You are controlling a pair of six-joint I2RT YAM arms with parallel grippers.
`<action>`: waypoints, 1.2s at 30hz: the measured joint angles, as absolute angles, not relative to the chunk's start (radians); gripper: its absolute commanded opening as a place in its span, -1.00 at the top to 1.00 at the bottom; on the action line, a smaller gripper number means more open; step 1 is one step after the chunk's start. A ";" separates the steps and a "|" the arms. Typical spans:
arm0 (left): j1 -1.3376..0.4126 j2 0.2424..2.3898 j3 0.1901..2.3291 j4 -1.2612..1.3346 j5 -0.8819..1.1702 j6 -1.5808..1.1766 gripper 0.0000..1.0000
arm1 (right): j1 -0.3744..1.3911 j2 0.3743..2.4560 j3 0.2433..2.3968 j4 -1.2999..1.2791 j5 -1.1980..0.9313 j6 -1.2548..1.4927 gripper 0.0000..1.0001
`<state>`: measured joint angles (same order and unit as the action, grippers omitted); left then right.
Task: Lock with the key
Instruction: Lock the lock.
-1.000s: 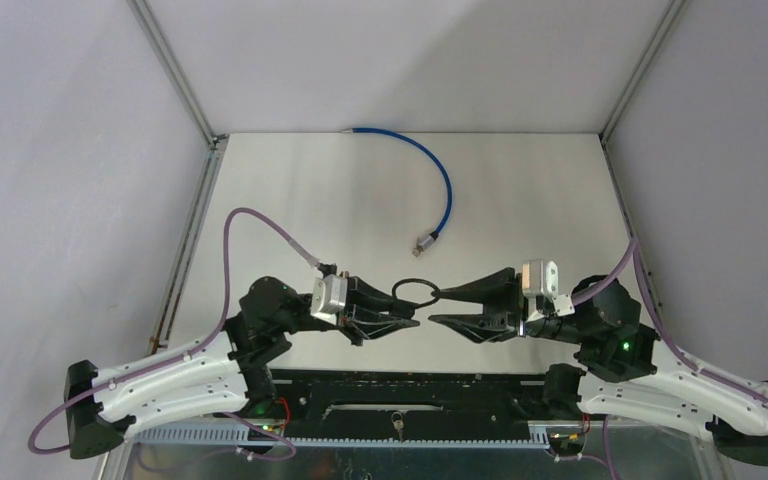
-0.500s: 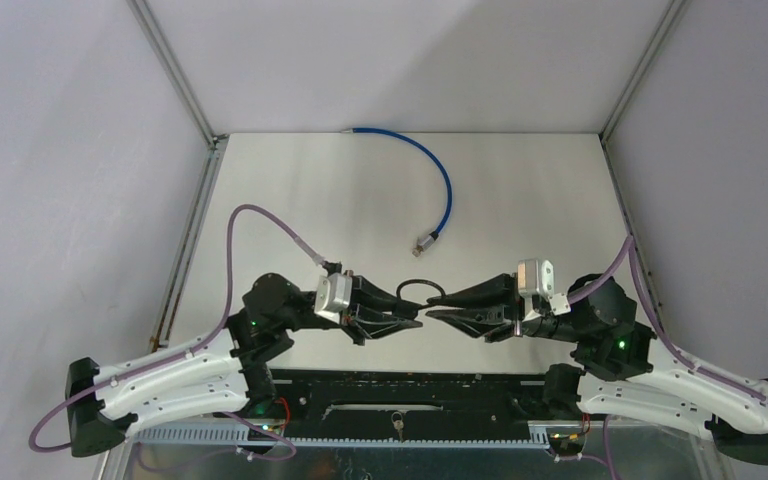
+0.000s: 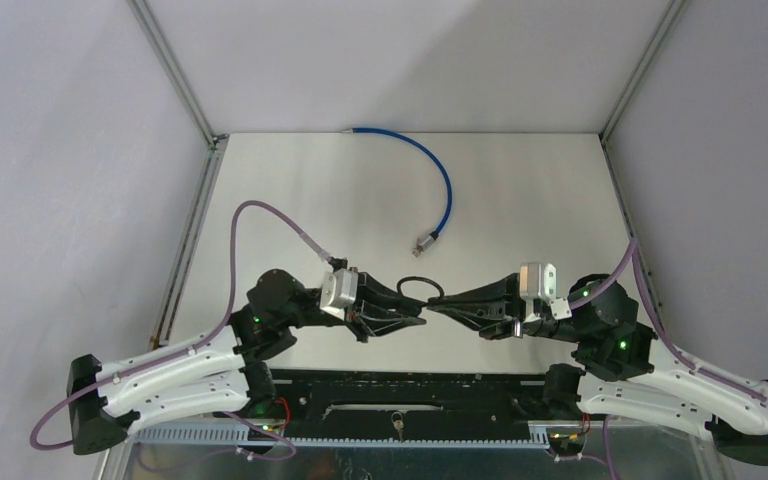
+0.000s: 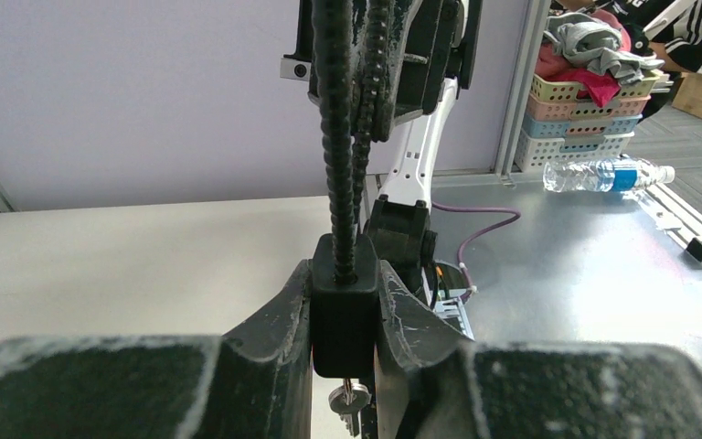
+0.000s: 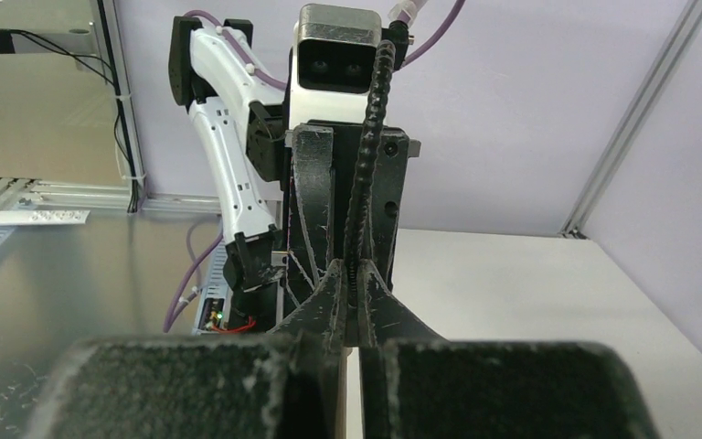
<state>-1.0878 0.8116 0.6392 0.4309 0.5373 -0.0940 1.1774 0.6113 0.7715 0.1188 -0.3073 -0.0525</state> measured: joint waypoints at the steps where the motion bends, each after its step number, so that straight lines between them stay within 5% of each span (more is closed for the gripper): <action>1: -1.088 0.812 0.639 0.430 0.535 -0.094 1.00 | 1.177 0.611 0.772 0.118 -0.306 -0.057 0.70; 8: -1.087 0.816 0.639 0.401 0.530 -0.094 1.00 | 1.177 0.606 0.772 0.107 -0.300 -0.073 0.46; 15: -1.087 0.818 0.639 0.393 0.527 -0.094 1.00 | 1.177 0.598 0.772 0.087 -0.303 -0.086 1.00; 36: -1.080 0.845 0.670 0.295 0.463 -0.094 1.00 | 1.193 0.705 0.882 -0.065 -0.197 -0.150 1.00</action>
<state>-1.0801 0.8452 0.6701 0.2947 0.4629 -0.0937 1.1931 0.7048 0.8818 -0.0654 -0.1967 -0.1497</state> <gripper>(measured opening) 0.254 0.033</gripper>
